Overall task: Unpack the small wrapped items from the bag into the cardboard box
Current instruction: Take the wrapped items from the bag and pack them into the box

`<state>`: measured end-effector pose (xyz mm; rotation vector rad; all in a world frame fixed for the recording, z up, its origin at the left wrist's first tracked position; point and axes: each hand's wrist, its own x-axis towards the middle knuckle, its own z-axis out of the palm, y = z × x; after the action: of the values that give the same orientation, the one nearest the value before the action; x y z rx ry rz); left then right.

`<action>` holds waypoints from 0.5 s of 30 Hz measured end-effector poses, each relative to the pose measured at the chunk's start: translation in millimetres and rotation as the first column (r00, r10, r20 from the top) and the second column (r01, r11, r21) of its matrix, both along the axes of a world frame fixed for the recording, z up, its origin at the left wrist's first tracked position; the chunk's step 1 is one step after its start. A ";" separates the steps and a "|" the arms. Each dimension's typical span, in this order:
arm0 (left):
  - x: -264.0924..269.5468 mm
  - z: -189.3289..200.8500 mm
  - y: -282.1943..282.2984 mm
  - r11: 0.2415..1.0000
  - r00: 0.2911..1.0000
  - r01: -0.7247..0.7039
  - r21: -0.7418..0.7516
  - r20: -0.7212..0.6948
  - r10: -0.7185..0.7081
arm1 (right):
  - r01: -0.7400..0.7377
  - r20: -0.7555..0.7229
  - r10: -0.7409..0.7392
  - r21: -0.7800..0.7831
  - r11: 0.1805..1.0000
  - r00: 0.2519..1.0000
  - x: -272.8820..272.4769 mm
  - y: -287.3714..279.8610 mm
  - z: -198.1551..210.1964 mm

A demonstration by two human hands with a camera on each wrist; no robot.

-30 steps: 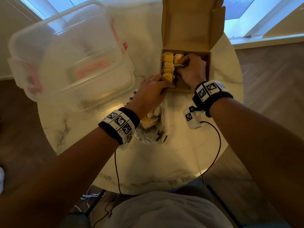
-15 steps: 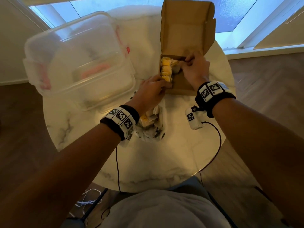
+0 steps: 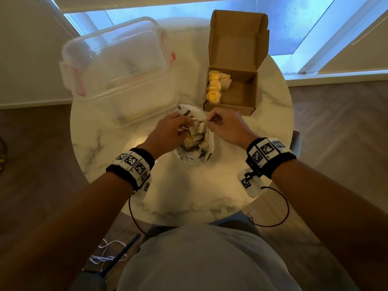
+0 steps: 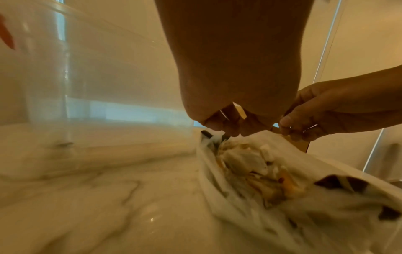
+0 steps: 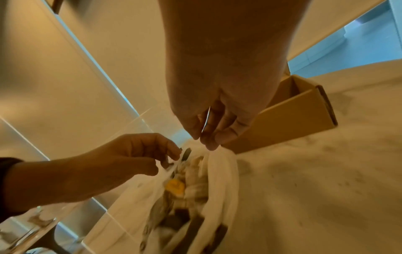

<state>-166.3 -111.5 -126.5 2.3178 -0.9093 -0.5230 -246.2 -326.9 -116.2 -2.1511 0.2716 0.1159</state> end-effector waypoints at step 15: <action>-27.1 12.2 10.1 0.973 0.980 -0.196 -0.119 0.005 0.198 | -0.032 -0.094 0.034 0.030 0.999 0.995 -28.0 42.0 -5.0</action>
<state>-193.4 -101.3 -114.2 2.2759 -0.6884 -0.3566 -274.2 -284.9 -121.2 -2.1259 0.2876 0.2399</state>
